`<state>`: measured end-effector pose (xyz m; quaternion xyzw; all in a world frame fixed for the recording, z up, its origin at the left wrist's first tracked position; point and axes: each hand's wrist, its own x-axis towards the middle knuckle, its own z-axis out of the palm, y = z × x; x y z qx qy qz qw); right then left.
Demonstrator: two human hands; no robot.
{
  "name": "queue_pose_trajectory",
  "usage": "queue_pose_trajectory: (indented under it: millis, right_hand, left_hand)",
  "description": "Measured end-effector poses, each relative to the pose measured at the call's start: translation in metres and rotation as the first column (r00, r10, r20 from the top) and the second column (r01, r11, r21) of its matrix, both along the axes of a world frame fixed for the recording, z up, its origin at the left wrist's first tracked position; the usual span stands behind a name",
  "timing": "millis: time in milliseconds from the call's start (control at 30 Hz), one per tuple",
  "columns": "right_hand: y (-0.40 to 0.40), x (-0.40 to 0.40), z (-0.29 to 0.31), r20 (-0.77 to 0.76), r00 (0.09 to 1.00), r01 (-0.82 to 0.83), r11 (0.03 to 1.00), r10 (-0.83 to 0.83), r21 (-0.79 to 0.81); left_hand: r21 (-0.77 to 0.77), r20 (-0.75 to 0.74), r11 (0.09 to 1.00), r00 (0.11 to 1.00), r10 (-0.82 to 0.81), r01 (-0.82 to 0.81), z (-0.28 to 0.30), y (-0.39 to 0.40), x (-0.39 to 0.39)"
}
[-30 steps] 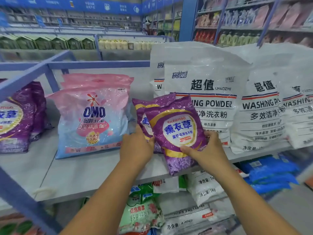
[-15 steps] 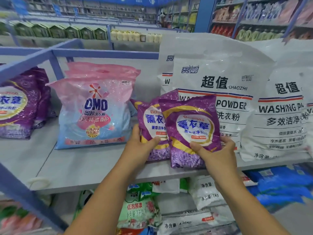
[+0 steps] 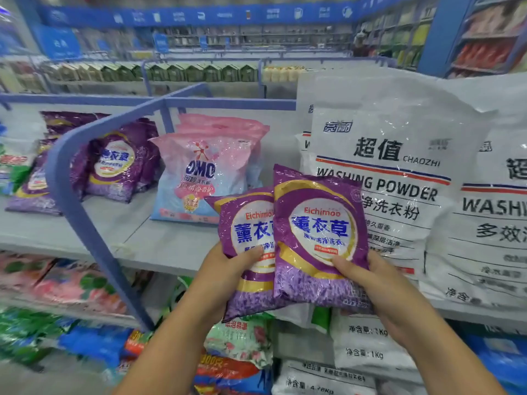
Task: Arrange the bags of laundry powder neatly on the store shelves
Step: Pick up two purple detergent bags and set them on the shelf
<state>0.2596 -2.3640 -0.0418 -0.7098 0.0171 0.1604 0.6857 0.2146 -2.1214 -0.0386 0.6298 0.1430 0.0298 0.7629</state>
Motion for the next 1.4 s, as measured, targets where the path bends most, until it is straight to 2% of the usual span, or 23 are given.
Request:
queue_pose_trajectory:
  millis: [267,400,500,733,933,1167,1400]
  right_hand:
    - [0.067,-0.024,0.003,-0.129,0.951,-0.236,0.931,0.280,0.279]
    - [0.118,-0.050,0.009,-0.139,0.885,-0.383,0.865,0.444,0.324]
    - [0.161,-0.071,0.014,-0.095,0.870,-0.439,0.847,0.484,0.300]
    - [0.286,-0.137,0.028,0.031,0.916,-0.401,0.902,0.401,0.161]
    - [0.384,-0.180,0.029,0.065,0.953,-0.304,0.936,0.297,0.179]
    - [0.447,-0.153,0.025,0.048,0.990,-0.138,0.974,0.131,0.180]
    - [0.506,-0.084,0.026,0.128,0.991,-0.060,0.984,0.038,0.166]
  left_hand:
    - [-0.028,0.021,0.957,0.957,0.290,-0.289,0.014,0.057,-0.089]
    - [-0.019,0.042,0.901,0.900,0.435,-0.434,0.020,0.105,-0.141]
    - [-0.023,0.067,0.860,0.857,0.511,-0.510,0.022,0.146,-0.176]
    - [-0.047,0.139,0.802,0.791,0.595,-0.595,0.031,0.269,-0.252]
    - [-0.064,0.133,0.787,0.777,0.616,-0.613,0.034,0.370,-0.297]
    - [-0.054,0.111,0.835,0.828,0.550,-0.547,0.033,0.439,-0.259]
    - [-0.030,0.118,0.848,0.840,0.529,-0.529,0.042,0.495,-0.183]
